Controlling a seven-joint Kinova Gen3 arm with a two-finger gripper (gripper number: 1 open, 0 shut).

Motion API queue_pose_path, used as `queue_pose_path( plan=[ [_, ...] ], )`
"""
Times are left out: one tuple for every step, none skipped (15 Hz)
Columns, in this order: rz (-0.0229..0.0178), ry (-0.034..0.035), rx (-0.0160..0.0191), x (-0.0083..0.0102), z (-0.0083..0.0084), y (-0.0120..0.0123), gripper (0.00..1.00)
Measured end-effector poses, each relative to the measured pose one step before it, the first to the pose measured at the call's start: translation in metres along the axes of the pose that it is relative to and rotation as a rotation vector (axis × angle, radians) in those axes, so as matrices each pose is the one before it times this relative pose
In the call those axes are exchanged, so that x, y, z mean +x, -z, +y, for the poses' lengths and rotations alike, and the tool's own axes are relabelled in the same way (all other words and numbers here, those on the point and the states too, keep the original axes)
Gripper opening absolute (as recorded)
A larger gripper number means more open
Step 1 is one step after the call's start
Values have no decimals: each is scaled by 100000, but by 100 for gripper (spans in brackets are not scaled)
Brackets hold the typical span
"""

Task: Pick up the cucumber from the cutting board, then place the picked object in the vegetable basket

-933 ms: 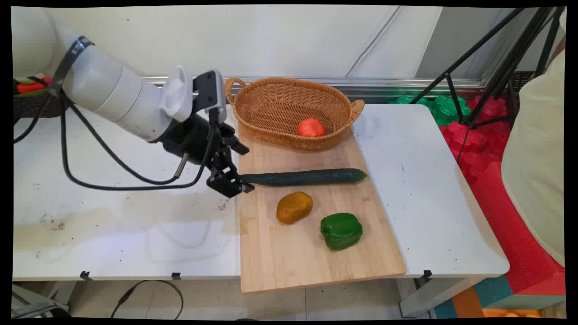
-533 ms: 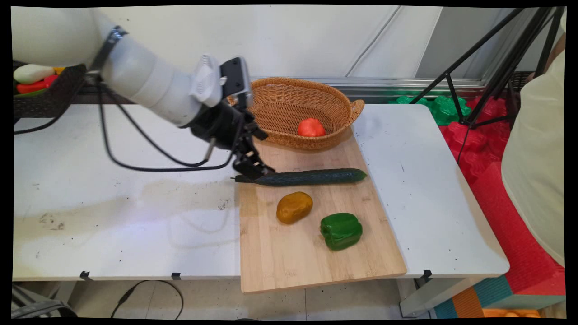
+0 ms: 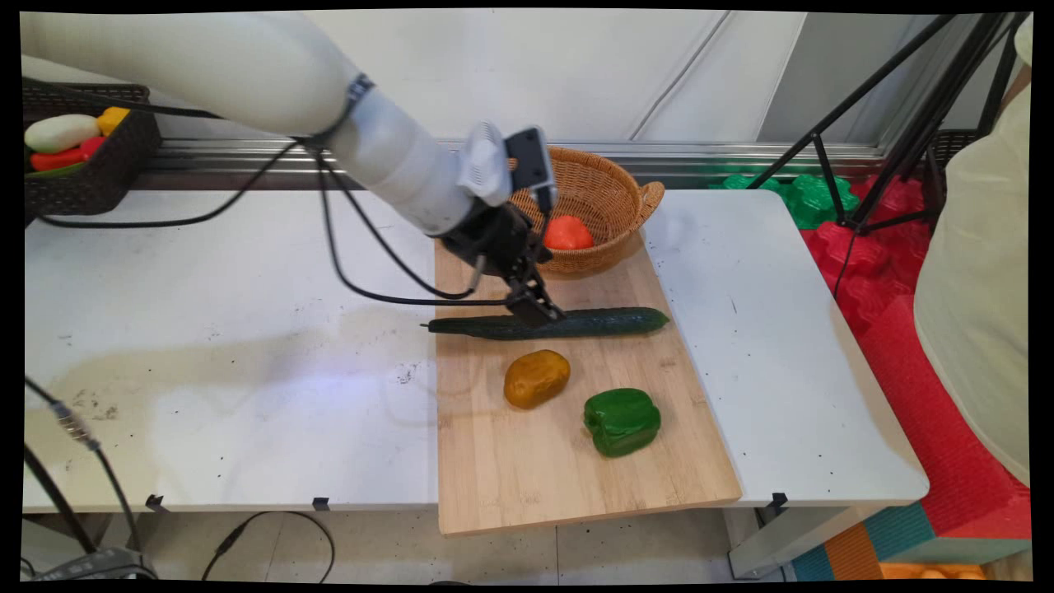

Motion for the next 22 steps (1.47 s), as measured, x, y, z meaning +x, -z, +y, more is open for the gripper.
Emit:
queue_pose_path(
  plan=[
    [-354, -167, -437, 416, -177, -955, 100],
    [-408, -69, -367, 440, -224, -1123, 100],
    [-373, -167, -381, 369, -175, -934, 100],
    [-502, -319, -563, 383, -180, -1055, 100],
    [-534, -370, -737, 334, -150, -1005, 100],
    [-581, -302, -654, 285, -131, -941, 100],
    [-411, -183, -459, 192, -83, -645, 100],
    [-403, -104, -330, 161, -88, -604, 100],
    [-422, -64, -321, 173, -103, -673, 100],
    [-277, -6, -157, 108, -65, -423, 100],
    [-320, 27, -158, 132, -85, -496, 100],
    [-328, 78, -143, 110, -79, -473, 100],
    [-388, 110, -178, 105, -84, -516, 100],
    [-216, 14, -148, 83, -43, -324, 100],
    [-373, -52, -276, 122, -54, -471, 100],
    [-278, -53, -218, 55, -15, -276, 100],
    [-429, -162, -322, 89, -14, -429, 0],
    [-460, -382, -216, 74, 5, -368, 0],
    [-474, -630, -105, 58, 41, -348, 0],
    [-273, -713, 62, 49, 46, -179, 0],
    [-166, -900, 141, 56, 70, -95, 0],
    [12, -916, 131, -16, 109, 80, 0]
  ],
)
